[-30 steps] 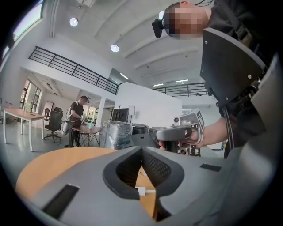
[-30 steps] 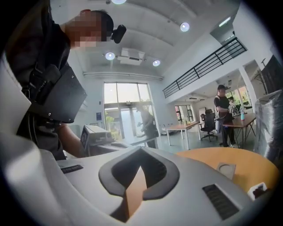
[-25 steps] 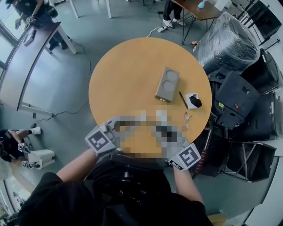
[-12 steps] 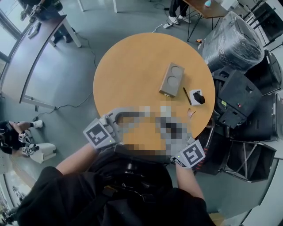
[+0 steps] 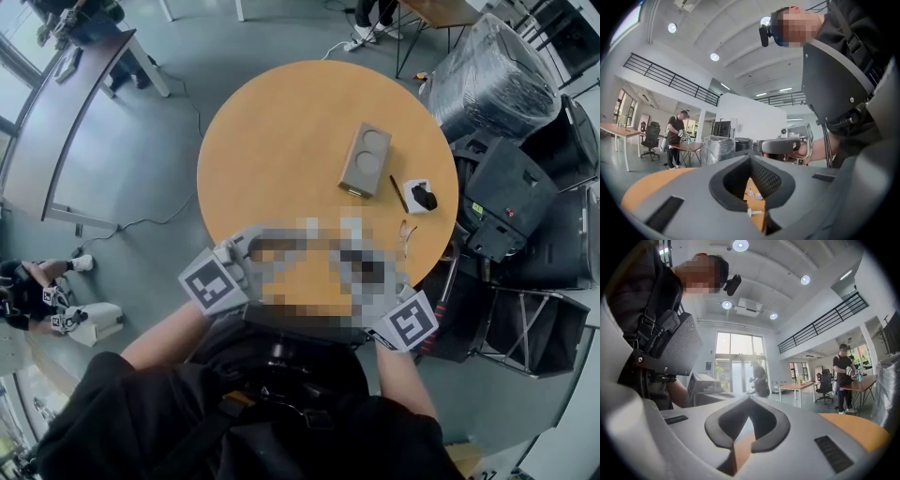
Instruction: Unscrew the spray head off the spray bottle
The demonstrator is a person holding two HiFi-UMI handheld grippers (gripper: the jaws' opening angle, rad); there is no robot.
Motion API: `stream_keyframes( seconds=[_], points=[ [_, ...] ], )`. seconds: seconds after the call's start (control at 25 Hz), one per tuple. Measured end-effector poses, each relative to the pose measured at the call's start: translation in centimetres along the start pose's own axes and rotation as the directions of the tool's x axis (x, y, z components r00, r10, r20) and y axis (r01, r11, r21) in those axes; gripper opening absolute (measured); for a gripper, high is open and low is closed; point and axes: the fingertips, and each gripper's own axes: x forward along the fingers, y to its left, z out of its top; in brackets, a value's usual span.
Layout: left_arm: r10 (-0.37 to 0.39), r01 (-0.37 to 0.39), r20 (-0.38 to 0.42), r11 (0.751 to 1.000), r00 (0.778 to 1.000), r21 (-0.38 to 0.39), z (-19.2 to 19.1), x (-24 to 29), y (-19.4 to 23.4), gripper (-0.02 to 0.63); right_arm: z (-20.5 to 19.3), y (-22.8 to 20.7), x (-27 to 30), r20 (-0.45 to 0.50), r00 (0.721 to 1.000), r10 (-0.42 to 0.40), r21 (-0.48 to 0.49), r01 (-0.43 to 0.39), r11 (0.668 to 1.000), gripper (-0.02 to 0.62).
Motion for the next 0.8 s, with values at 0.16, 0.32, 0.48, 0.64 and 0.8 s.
stream_keyframes(
  seconds=[0.16,0.32,0.48,0.64,0.8],
  points=[
    [-0.006,0.006,-0.008,1.000,1.000,-0.010,-0.4,-0.2,-0.4,0.021,-0.2,0.3,0.0,0.000,1.000,0.000,0.000,0.000,1.000,0.009],
    [-0.007,0.007,-0.003,1.000,1.000,-0.004,-0.3,-0.2,-0.9,0.021,-0.5,0.6,-0.3,-0.006,1.000,0.000,-0.001,0.000,1.000,0.009],
    [-0.006,0.006,-0.004,1.000,1.000,0.000,-0.3,-0.2,-0.9,0.021,-0.6,0.6,-0.3,-0.009,1.000,0.001,0.004,-0.001,1.000,0.009],
    [-0.006,0.006,-0.009,1.000,1.000,-0.001,-0.5,-0.3,-0.9,0.021,-1.0,0.6,-0.3,-0.017,1.000,0.003,0.010,-0.002,1.000,0.009],
    [-0.007,0.008,-0.023,1.000,1.000,0.030,-0.9,-0.2,-1.1,0.021,-1.5,0.6,-0.3,-0.026,1.000,0.004,0.018,-0.003,1.000,0.009]
  ],
)
